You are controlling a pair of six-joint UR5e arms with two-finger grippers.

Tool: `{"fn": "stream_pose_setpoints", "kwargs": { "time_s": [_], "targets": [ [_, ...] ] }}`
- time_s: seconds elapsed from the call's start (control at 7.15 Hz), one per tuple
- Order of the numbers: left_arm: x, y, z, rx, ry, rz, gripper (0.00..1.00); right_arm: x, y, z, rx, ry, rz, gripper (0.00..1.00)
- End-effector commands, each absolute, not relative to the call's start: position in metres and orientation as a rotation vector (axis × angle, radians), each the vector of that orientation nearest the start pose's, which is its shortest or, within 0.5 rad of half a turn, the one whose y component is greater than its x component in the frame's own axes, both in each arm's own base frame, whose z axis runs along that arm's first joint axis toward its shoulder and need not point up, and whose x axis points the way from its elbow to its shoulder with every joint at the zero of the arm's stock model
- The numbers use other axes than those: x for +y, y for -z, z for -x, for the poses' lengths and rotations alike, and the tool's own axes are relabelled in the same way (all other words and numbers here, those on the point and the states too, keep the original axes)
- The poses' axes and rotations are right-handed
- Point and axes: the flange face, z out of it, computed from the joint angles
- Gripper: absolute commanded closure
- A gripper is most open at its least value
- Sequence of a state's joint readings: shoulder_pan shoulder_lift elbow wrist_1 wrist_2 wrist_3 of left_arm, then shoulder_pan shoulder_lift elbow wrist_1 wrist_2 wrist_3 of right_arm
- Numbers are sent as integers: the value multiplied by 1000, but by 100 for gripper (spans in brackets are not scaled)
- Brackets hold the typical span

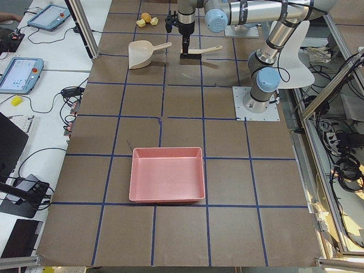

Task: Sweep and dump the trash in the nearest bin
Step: 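Move the left gripper toward the white brush handle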

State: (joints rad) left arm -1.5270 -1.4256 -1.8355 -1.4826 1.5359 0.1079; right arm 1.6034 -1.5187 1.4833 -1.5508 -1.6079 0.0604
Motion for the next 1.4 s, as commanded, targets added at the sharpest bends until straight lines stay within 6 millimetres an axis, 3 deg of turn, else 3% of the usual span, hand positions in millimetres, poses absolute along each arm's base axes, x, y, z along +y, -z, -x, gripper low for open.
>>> {"fn": "stream_pose_setpoints", "kwargs": {
  "time_s": [0.0,0.42,0.56,0.98,1.26],
  "targets": [
    [-429,-434,118,3175,-40,-102,0,-511,-503,-146,3177,27,-44,0],
    [-431,-433,121,3195,-53,-70,0,-511,-503,-145,3179,27,-47,0],
    [-428,-433,133,3215,-60,-59,0,-511,-503,-146,3179,27,-44,0],
    [-383,-405,255,3189,-93,-142,0,-511,-503,-147,3173,27,-47,0],
    [-368,-365,306,3188,-92,-33,0,-511,-503,-147,3173,27,-47,0]
  ]
}}
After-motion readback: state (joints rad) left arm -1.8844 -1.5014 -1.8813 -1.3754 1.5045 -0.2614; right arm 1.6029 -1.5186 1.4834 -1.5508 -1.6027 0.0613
